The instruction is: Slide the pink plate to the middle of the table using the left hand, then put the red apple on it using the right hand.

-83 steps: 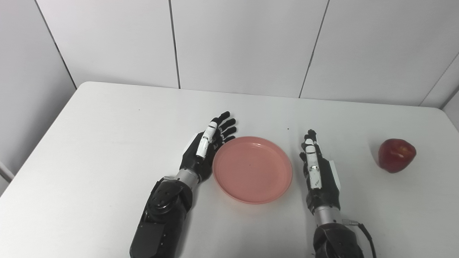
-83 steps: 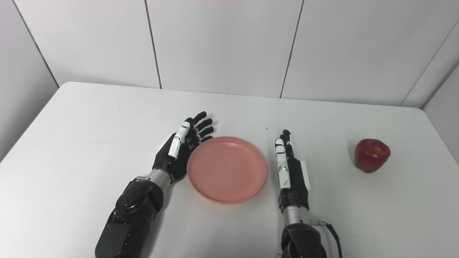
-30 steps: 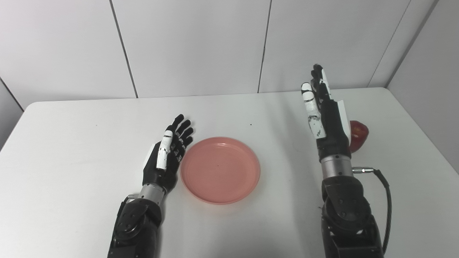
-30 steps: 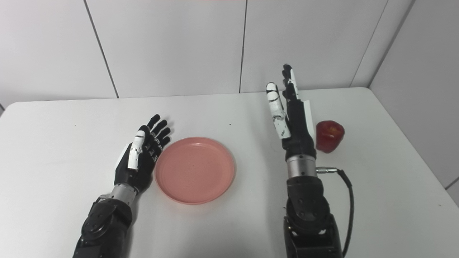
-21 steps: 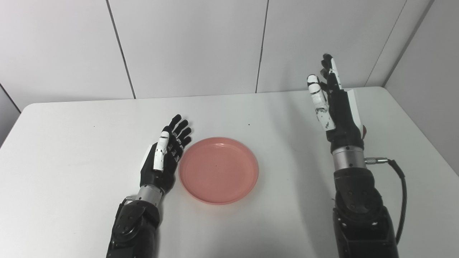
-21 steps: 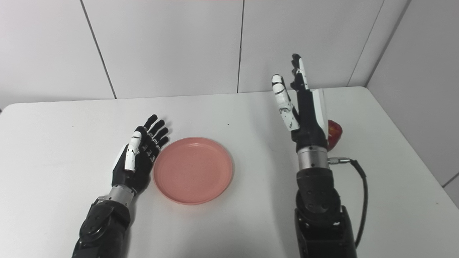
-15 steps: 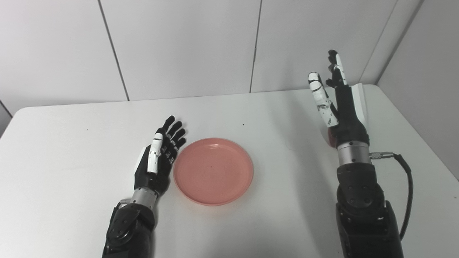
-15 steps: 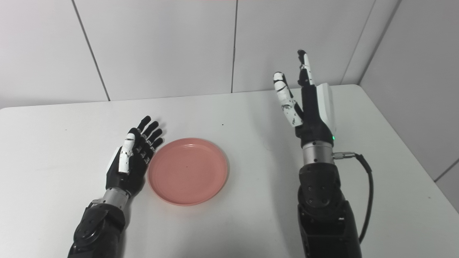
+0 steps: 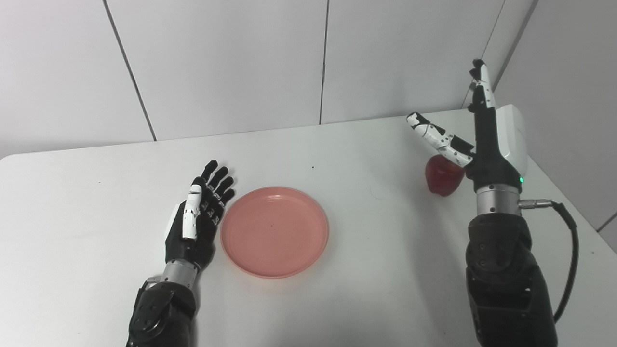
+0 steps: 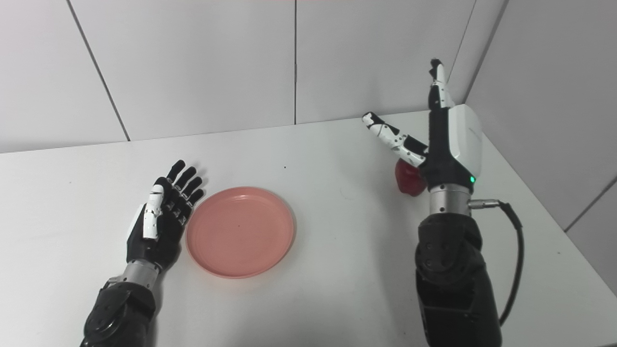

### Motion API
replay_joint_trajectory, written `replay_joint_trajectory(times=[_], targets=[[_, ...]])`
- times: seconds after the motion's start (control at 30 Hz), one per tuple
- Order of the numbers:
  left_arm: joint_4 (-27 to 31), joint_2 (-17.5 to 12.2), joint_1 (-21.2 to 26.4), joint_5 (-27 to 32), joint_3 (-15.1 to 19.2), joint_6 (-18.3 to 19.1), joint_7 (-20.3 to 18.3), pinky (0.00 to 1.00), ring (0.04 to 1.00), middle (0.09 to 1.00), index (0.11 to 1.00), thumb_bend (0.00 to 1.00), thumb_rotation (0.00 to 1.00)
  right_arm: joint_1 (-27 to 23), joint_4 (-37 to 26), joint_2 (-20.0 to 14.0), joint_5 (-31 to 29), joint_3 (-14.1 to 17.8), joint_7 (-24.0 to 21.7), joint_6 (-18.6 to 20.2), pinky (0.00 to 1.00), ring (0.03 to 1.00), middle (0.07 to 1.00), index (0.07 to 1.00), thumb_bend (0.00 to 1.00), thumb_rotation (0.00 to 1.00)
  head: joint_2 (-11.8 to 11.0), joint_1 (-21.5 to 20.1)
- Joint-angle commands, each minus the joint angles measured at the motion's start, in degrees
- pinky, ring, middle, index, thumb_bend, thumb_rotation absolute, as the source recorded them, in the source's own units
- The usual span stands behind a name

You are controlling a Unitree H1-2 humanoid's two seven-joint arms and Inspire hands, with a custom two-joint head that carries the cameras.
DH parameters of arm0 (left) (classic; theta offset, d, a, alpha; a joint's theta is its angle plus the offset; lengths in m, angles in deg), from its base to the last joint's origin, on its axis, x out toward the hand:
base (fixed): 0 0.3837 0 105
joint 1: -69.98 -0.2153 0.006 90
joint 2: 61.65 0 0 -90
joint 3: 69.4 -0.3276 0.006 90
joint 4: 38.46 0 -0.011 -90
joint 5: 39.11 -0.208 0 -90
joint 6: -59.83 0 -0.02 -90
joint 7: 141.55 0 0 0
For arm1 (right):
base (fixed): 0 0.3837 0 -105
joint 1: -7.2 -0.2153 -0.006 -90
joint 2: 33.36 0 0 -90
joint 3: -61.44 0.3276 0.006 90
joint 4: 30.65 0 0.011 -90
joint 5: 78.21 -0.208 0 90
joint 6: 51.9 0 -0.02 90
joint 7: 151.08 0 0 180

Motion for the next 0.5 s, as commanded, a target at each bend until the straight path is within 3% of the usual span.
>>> replay_joint_trajectory(times=[0.0,0.17,0.23,0.47], targets=[[-1.7,-0.7,-2.0,0.1,0.1,3.8,0.3,0.94,0.931,0.939,0.927,0.35,1.00,-0.6,0.2,-1.5,0.2,1.2,1.8,-1.7,0.83,0.918,0.950,0.998,0.96,0.60,-0.1,-0.1],[-1.5,-0.9,-2.1,0.5,0.1,4.0,0.5,0.95,0.937,0.943,0.926,0.34,1.00,0.4,2.2,-3.0,1.7,1.8,3.1,-2.3,0.76,0.901,0.955,1.000,1.00,0.59,-0.1,-0.6],[-1.8,-1.0,-2.0,0.5,0.1,3.7,0.3,0.95,0.937,0.943,0.927,0.35,1.00,0.8,3.0,-3.5,1.2,2.2,3.4,-2.7,0.76,0.921,0.988,1.000,1.00,0.54,-0.1,-0.7],[-1.9,-1.2,-2.0,0.6,0.3,3.7,0.5,0.94,0.932,0.937,0.921,0.35,1.00,1.5,6.9,-5.2,2.3,1.8,3.7,-2.1,0.82,0.954,1.000,1.000,1.00,0.54,0.0,-1.5]])
